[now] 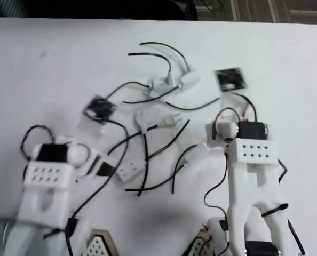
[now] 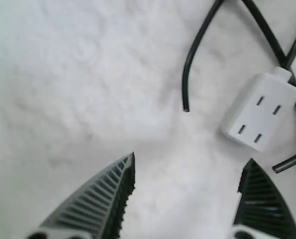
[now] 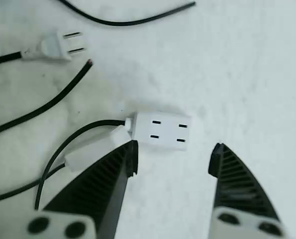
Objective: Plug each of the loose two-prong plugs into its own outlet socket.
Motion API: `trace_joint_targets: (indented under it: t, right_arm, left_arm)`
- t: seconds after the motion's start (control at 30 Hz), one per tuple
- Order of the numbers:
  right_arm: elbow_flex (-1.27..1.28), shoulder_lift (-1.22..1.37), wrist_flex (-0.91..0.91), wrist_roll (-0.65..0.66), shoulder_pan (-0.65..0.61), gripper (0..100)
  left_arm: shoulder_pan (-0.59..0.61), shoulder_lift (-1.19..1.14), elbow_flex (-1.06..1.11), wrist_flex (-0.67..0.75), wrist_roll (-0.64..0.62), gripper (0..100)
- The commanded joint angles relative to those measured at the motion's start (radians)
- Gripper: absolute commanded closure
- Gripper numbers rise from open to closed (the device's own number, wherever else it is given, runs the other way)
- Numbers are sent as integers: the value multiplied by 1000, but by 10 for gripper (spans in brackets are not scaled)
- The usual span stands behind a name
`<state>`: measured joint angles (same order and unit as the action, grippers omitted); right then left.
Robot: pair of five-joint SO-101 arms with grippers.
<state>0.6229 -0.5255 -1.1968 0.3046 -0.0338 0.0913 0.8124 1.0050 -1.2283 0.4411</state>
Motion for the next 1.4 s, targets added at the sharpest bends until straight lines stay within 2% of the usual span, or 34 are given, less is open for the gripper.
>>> trace_joint_targets:
  t: [0.0,0.1,0.17,0.3,0.5,0.57,0.7,0.87,1.1,1.27,1.37]
  right_arm:
    - [-123,12,-77,126,-91,766]
    - [-209,113,-122,180,-148,766]
    - [-258,199,-122,184,-182,766]
    - [-365,369,-120,184,-245,766]
    - [-582,622,-120,187,-289,766]
    - [-664,705,-127,264,-289,766]
    - [-764,834,-128,534,-285,766]
    - [-779,911,-128,709,-289,766]
    - [-779,949,-128,827,-289,766]
    - [-783,997,-111,829,-315,766]
    - [-783,1035,-41,822,-331,766]
  left_arm:
    - [173,157,68,3,-9,669]
    - [306,257,169,52,-9,669]
    - [354,317,238,75,-9,669]
    - [361,421,356,101,-9,669]
    - [364,503,393,97,-9,669]
    - [364,504,393,97,-9,669]
    - [366,504,393,97,-9,669]
    - [366,507,407,101,-8,669]
    - [366,509,411,103,-8,669]
    - [366,509,413,103,-6,669]
    - [366,509,414,103,-6,669]
